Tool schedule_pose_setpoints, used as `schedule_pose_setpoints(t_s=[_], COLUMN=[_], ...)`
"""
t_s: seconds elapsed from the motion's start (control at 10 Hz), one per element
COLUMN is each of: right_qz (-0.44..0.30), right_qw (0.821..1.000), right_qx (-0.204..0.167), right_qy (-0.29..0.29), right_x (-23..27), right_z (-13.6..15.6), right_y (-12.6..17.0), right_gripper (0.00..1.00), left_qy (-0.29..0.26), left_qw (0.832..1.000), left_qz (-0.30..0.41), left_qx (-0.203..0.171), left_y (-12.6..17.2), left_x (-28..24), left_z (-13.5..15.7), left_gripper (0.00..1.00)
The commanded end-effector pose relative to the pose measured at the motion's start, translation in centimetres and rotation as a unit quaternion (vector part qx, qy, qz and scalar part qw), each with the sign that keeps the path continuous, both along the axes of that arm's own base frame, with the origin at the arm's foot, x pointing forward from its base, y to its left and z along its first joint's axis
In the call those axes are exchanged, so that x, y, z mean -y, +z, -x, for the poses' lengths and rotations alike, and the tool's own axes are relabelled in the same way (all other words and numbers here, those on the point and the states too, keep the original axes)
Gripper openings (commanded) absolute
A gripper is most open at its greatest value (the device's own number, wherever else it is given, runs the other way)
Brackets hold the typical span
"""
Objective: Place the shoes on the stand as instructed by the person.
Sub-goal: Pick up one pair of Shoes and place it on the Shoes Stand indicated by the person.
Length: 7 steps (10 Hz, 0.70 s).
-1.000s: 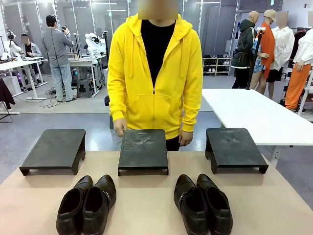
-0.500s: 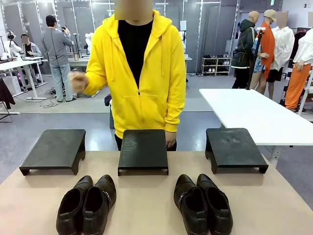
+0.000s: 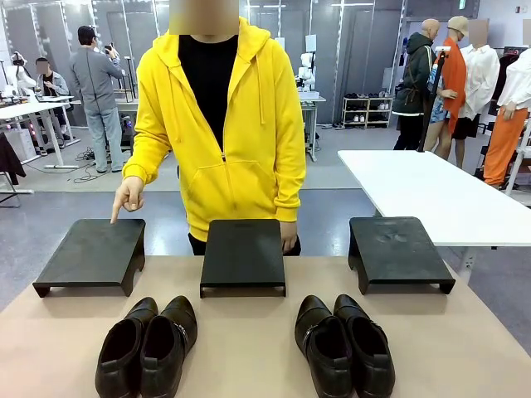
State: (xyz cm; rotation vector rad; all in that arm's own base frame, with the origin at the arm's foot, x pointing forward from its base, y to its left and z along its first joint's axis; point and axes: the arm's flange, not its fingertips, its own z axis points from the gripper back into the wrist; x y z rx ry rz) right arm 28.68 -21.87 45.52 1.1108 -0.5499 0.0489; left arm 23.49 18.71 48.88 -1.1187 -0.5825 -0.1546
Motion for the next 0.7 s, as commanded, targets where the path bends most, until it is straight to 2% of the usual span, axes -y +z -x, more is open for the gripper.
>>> schedule_pose_setpoints(t_s=[0.0, 0.3, 0.4, 0.6], right_qz=[-0.002, -0.002, -0.002, -0.002], right_qw=[1.000, 1.000, 1.000, 1.000], right_qx=[0.004, 0.004, 0.004, 0.004], right_qy=[0.002, 0.002, 0.002, 0.002], right_x=[0.2, 0.2, 0.2, 0.2], right_z=[0.0, 0.0, 0.0, 0.0], right_y=[0.2, 0.2, 0.2, 0.2], right_gripper=[1.00, 1.00, 1.00, 1.00], left_qy=[-0.007, 0.000, -0.027, -0.089], left_qw=[1.000, 1.000, 0.999, 0.989], left_qz=[0.001, 0.000, -0.037, -0.105], left_qx=[0.005, 0.000, -0.004, -0.050], left_y=[0.0, 0.0, 2.2, 7.1], left_x=[0.0, 0.0, 1.9, 7.2], left_z=[0.1, 0.0, -1.0, -3.5], left_gripper=[1.00, 1.00, 1.00, 1.00])
